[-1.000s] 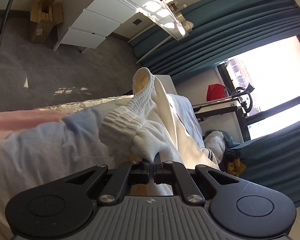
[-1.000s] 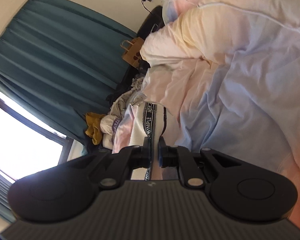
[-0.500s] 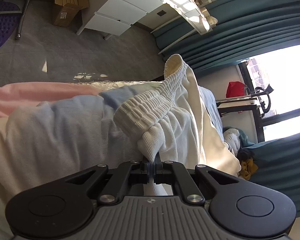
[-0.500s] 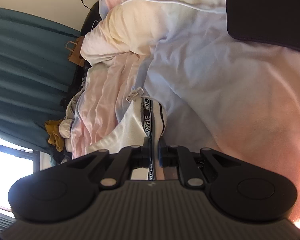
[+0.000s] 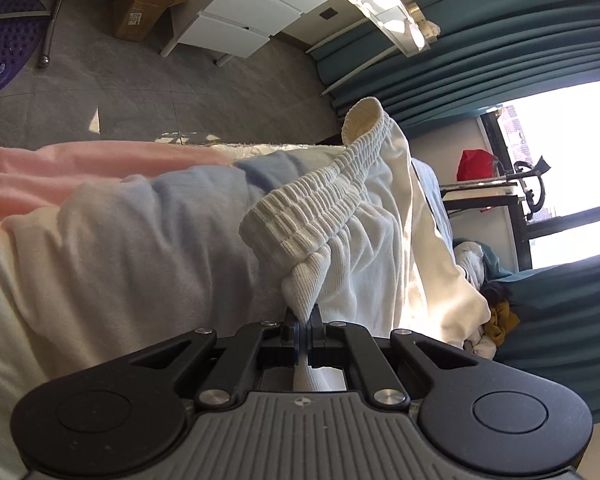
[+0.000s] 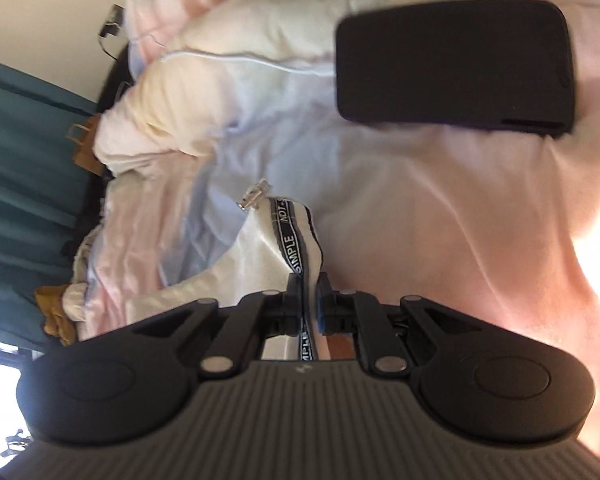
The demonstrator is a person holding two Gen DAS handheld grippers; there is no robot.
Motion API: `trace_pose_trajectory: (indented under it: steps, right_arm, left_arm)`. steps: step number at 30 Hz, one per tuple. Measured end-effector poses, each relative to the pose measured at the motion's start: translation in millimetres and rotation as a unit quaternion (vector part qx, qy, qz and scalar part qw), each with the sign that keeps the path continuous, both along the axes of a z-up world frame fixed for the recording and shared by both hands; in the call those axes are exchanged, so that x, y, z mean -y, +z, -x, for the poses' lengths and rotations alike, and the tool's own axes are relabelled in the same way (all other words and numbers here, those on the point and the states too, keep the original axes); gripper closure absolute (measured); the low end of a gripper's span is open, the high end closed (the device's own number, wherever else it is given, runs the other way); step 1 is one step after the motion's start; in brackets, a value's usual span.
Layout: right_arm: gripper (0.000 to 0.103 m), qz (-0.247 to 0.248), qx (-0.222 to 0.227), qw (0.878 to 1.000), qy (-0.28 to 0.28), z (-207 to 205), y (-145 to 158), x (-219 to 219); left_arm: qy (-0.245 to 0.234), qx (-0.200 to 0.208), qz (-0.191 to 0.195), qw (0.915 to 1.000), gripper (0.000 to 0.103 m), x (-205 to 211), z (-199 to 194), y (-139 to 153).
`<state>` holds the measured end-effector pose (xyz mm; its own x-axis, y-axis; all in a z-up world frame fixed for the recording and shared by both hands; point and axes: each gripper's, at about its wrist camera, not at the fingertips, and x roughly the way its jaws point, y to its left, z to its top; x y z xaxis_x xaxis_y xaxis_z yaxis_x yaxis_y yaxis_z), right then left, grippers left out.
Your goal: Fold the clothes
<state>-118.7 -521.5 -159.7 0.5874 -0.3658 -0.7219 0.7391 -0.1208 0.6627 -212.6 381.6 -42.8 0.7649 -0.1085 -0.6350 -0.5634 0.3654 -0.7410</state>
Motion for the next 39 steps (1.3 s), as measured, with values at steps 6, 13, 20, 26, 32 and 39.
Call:
trace_pose_trajectory:
  steps: [6,13,20,26,32,39]
  right_arm:
    - [0.091,0.027,0.017,0.999,0.016,-1,14,-6]
    - [0.055,0.078,-0.014,0.997,0.005,0,33,-8]
    - [0.039,0.194,-0.008,0.98,0.034,-6,73,-28]
    - [0.038,0.334,0.035,0.928,0.163,-29,118,-84]
    - [0.038,0.37,0.057,0.886,0.276,-49,131,-128]
    - [0.038,0.362,0.075,0.832,0.413,-76,127,-175]
  left_arm:
    - [-0.042,0.013,-0.048,0.9979,0.079,9,3,15]
    - [-0.088,0.012,-0.132,0.9873,0.044,29,-1,48]
    - [-0.117,0.037,-0.267,0.9558,0.025,75,-11,86]
    - [-0.18,0.052,-0.347,0.9189,0.025,136,-46,96]
    - [-0.224,0.065,-0.372,0.8986,0.025,191,-83,90]
    - [-0.277,0.082,-0.379,0.879,0.025,249,-131,75]
